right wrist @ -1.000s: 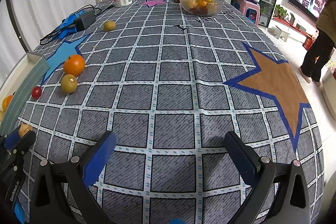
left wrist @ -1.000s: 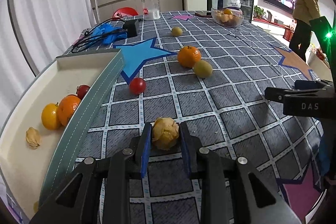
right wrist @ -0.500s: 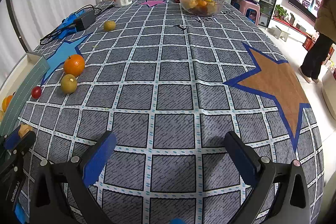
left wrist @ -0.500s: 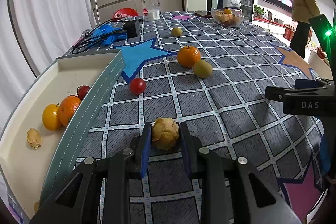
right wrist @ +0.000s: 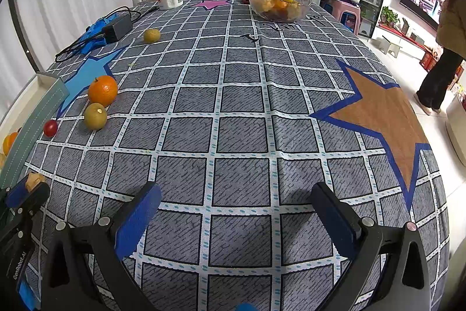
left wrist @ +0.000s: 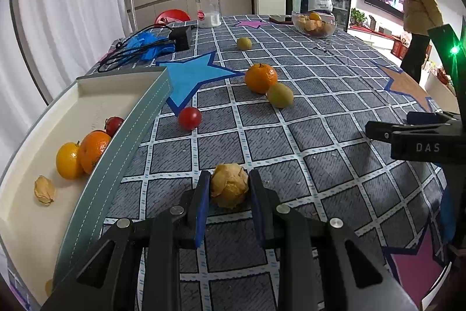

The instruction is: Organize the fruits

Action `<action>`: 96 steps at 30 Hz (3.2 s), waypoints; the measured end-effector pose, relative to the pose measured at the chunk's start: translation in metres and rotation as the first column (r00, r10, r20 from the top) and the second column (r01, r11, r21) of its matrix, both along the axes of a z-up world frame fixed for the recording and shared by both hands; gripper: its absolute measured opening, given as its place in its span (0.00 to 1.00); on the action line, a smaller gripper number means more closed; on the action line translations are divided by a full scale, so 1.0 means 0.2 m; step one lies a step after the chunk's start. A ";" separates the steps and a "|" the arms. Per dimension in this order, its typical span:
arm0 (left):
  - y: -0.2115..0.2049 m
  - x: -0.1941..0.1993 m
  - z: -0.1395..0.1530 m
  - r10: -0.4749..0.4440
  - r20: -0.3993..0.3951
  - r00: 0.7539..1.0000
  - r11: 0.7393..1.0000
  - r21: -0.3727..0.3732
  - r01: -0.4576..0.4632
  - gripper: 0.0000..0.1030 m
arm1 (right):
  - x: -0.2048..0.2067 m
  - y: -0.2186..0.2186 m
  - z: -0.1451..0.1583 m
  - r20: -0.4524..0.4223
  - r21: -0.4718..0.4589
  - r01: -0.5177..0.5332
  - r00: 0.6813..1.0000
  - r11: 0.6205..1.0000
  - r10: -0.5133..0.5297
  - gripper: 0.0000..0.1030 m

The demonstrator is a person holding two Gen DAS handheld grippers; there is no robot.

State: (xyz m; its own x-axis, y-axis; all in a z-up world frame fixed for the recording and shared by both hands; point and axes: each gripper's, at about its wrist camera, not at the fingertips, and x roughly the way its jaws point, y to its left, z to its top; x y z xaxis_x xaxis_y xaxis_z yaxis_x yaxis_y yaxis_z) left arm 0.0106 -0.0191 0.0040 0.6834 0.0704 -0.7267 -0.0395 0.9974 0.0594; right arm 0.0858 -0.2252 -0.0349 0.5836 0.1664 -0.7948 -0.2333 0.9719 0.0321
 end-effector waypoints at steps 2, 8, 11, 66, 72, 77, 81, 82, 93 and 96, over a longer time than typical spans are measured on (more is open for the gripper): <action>0.01 0.00 0.00 -0.001 -0.002 1.000 1.000 -0.009 0.001 0.28 | 0.00 0.00 0.00 0.000 0.000 0.000 1.000 1.000 0.000 1.00; 0.01 0.00 0.00 -0.002 -0.003 1.000 1.000 -0.018 0.002 0.28 | 0.00 0.00 0.00 0.000 -0.003 0.002 1.000 1.000 -0.002 1.00; 0.01 0.00 0.00 -0.002 -0.003 1.000 1.000 -0.019 0.002 0.28 | 0.00 0.01 -0.01 -0.001 -0.006 0.012 1.000 1.000 -0.012 1.00; 0.15 -0.15 0.13 0.005 0.074 0.997 0.987 -0.161 0.007 0.27 | -0.14 0.37 0.24 0.070 0.096 -0.237 0.970 0.967 0.231 0.26; 0.33 -0.24 0.27 0.084 0.154 0.984 0.988 -0.142 -0.063 0.27 | -0.18 0.57 0.29 0.077 0.090 -0.301 0.953 0.950 0.294 0.26; 0.51 -0.30 0.33 0.149 0.196 0.969 0.984 -0.131 -0.125 0.27 | -0.19 0.76 0.31 0.066 0.102 -0.351 0.936 0.931 0.346 0.26; 0.69 -0.32 0.34 0.221 0.205 0.953 0.971 -0.133 -0.196 0.27 | -0.21 0.93 0.32 0.060 0.108 -0.389 0.921 0.915 0.384 0.26; 0.74 -0.32 0.33 0.245 0.200 0.949 0.966 -0.140 -0.219 0.27 | -0.21 0.97 0.32 0.057 0.111 -0.397 0.918 0.911 0.393 0.26; 1.03 -0.32 0.18 0.359 0.113 0.926 0.927 -0.156 -0.340 0.27 | -0.21 1.34 0.30 0.052 0.095 -0.487 0.873 0.868 0.484 0.26; 1.05 -0.31 0.15 0.367 0.104 0.924 0.925 -0.144 -0.351 0.27 | -0.18 1.39 0.29 0.042 0.093 -0.488 0.873 0.868 0.486 0.26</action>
State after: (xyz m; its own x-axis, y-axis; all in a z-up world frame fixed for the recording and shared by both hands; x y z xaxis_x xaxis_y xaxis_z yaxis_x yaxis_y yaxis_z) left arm -0.0518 0.1909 0.0343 0.7151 0.2460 -0.6543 -0.3957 0.9141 -0.0888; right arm 0.0489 0.0532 0.0235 0.4213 0.5085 -0.7510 -0.6774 0.7270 0.1123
